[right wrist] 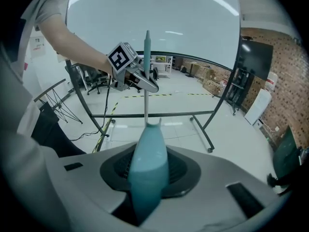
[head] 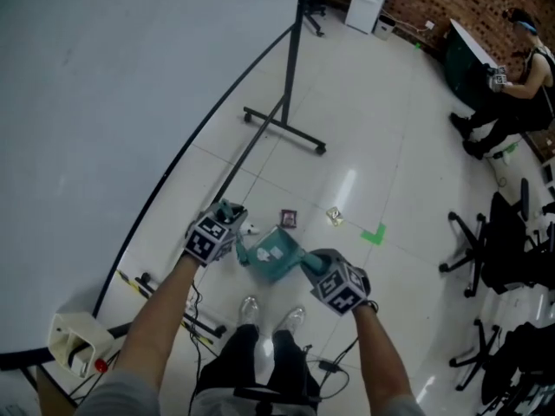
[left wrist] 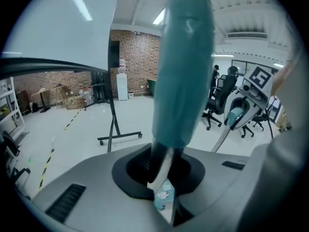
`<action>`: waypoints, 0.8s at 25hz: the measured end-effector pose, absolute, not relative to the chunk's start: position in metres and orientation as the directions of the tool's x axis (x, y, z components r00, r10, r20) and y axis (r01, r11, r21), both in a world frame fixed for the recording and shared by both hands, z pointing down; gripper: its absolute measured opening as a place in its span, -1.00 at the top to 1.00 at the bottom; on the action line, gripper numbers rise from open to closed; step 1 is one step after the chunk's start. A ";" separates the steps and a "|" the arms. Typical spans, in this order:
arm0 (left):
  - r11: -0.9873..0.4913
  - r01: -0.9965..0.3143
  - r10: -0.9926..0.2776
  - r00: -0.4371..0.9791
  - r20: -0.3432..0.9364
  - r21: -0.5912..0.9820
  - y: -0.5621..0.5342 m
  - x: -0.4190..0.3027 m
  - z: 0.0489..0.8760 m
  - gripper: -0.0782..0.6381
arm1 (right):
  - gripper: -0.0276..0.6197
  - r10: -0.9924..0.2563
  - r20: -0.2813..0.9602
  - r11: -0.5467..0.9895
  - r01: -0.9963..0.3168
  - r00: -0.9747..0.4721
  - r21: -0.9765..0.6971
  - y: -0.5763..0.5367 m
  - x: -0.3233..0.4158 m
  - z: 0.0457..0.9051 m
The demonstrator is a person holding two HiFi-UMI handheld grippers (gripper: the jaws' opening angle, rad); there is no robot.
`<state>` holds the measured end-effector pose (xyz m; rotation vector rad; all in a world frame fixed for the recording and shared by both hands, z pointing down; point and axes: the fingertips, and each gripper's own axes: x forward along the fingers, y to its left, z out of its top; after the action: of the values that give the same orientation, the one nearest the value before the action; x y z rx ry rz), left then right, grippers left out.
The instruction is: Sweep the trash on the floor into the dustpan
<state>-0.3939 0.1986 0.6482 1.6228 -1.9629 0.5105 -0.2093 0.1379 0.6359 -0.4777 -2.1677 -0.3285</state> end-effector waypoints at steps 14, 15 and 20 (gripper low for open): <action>0.075 -0.983 -0.763 0.053 0.644 0.170 0.162 -0.353 0.700 0.67 | 0.59 0.250 0.818 0.892 0.452 -0.518 0.013 0.131 -0.215 0.662; 0.054 -0.982 -0.769 0.075 0.634 0.182 0.158 -0.347 0.696 0.67 | 0.59 0.250 0.818 0.892 0.451 -0.518 0.013 0.130 -0.214 0.662; -0.071 -0.963 -0.786 0.216 0.580 0.261 0.147 -0.316 0.680 0.66 | 0.59 0.242 0.820 0.885 0.464 -0.519 0.032 0.128 -0.206 0.661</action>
<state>-0.3161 0.1467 0.6803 1.8996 -1.6130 0.3835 -0.2057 0.1283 0.6610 -0.5070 -2.1370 -0.3073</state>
